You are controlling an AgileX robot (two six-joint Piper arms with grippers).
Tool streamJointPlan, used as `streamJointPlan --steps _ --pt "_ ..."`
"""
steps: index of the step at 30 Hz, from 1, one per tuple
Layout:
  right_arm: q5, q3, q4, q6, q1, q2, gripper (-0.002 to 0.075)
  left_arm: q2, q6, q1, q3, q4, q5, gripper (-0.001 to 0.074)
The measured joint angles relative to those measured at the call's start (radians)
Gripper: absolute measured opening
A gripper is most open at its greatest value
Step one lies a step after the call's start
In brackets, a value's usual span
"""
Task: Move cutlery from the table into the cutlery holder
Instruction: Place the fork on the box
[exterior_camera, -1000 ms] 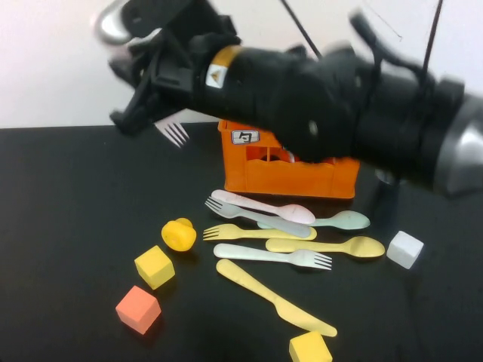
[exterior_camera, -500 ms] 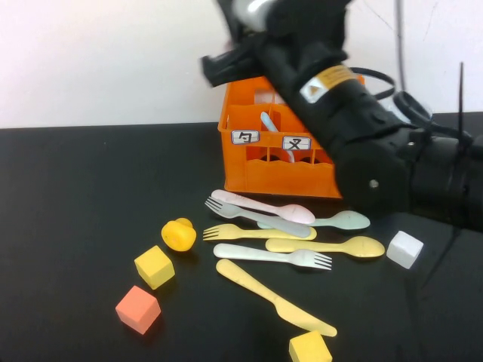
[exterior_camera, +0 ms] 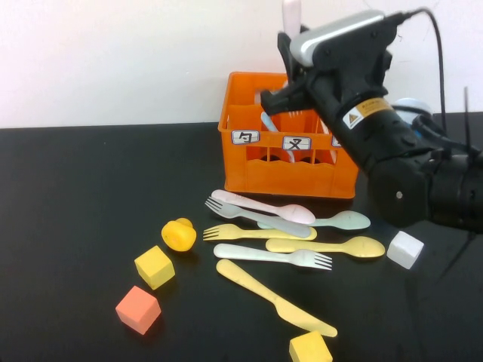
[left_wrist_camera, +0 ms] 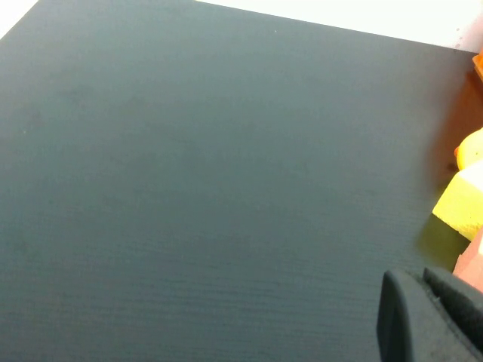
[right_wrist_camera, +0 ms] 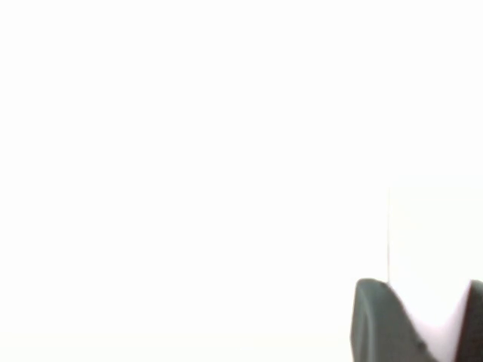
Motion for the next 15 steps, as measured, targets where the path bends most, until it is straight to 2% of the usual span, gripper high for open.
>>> streamJointPlan --steps 5,10,15 --pt "0.000 0.002 -0.004 0.025 -0.013 0.046 0.0185 0.000 0.003 0.000 0.000 0.000 0.000 -0.0001" --pt "0.004 0.002 -0.011 0.043 -0.015 0.057 0.0293 0.000 0.003 0.000 0.000 0.000 0.000 -0.0001" --pt "0.015 0.002 -0.083 0.116 -0.015 0.053 0.0334 0.000 0.003 0.000 0.000 0.000 0.000 -0.0001"
